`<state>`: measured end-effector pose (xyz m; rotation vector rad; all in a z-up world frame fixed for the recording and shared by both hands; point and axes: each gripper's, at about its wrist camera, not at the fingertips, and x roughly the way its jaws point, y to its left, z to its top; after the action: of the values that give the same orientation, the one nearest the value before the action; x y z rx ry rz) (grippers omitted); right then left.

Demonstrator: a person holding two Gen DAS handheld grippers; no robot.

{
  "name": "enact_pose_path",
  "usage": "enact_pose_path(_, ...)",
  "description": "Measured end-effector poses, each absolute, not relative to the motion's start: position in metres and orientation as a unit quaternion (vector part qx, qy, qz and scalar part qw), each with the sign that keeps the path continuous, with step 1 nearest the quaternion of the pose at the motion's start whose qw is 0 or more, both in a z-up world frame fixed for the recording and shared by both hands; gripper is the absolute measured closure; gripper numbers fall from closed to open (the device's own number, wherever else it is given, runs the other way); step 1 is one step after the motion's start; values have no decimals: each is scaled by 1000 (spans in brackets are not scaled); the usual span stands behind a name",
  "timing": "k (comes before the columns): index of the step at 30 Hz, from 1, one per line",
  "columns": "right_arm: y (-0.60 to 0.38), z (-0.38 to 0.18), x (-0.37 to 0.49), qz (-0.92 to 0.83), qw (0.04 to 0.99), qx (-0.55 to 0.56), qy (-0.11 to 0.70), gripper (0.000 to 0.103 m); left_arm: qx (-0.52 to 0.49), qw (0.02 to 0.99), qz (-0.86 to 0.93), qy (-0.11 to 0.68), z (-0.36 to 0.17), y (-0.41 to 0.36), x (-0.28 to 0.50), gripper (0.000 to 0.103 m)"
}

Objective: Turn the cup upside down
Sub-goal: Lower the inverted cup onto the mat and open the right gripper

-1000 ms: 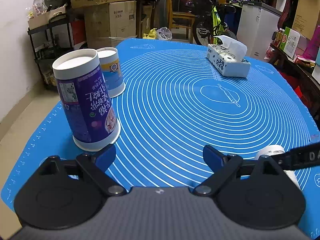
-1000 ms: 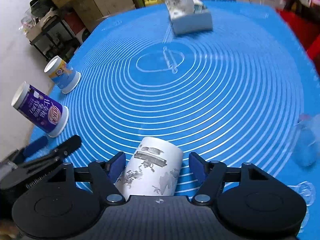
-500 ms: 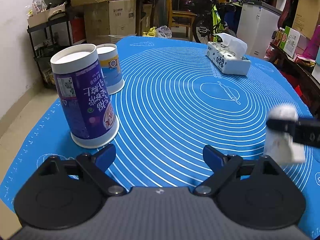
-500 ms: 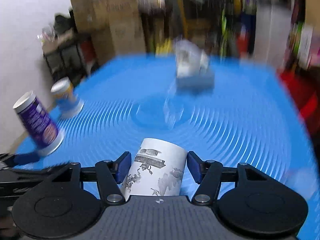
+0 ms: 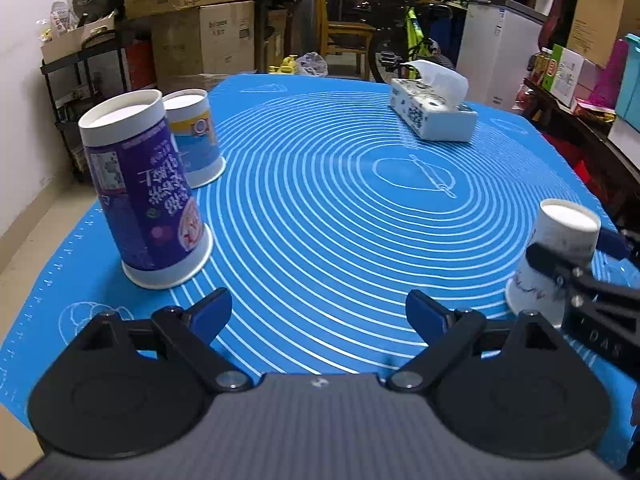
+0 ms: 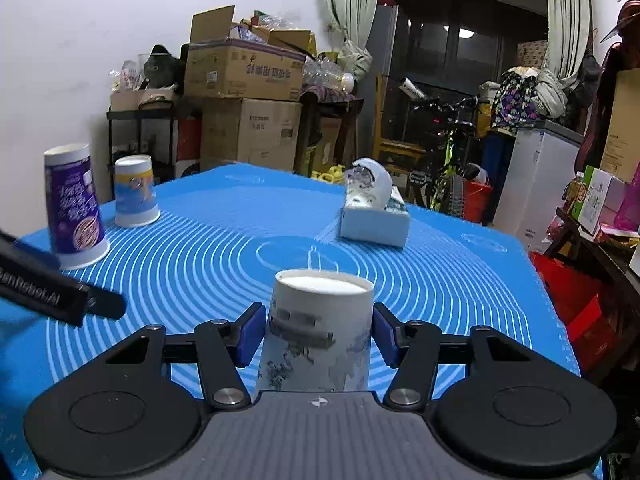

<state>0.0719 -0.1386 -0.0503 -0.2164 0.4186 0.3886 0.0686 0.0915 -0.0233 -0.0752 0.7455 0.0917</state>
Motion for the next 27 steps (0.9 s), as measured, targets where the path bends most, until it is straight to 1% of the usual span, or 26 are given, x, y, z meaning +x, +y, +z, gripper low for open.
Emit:
enact_pose_path(6, -146, -54, 57, 189, 951, -100, 221, 43, -22, 933, 23, 358, -23, 76, 56, 10)
enact_pose_path(7, -147, -54, 54, 187, 952, -100, 222, 41, -19, 934, 20, 357, -23, 73, 53, 10)
enact_pose_path(10, -150, -50, 45, 181, 953, -96, 225, 28, -11, 934, 15, 357, -23, 66, 46, 10)
enact_pose_path(13, -155, -45, 34, 177, 953, -92, 228, 21, -11, 935, 7, 354, -22, 61, 38, 10)
enact_pose_path(22, -192, -44, -13, 152, 949, -68, 267, 20, -3, 933, -22, 359, -23, 39, 1, 10)
enact_pose_path(27, -207, -45, -38, 148, 950, -67, 267, 20, 7, 940, -30, 340, -21, 29, -19, 10)
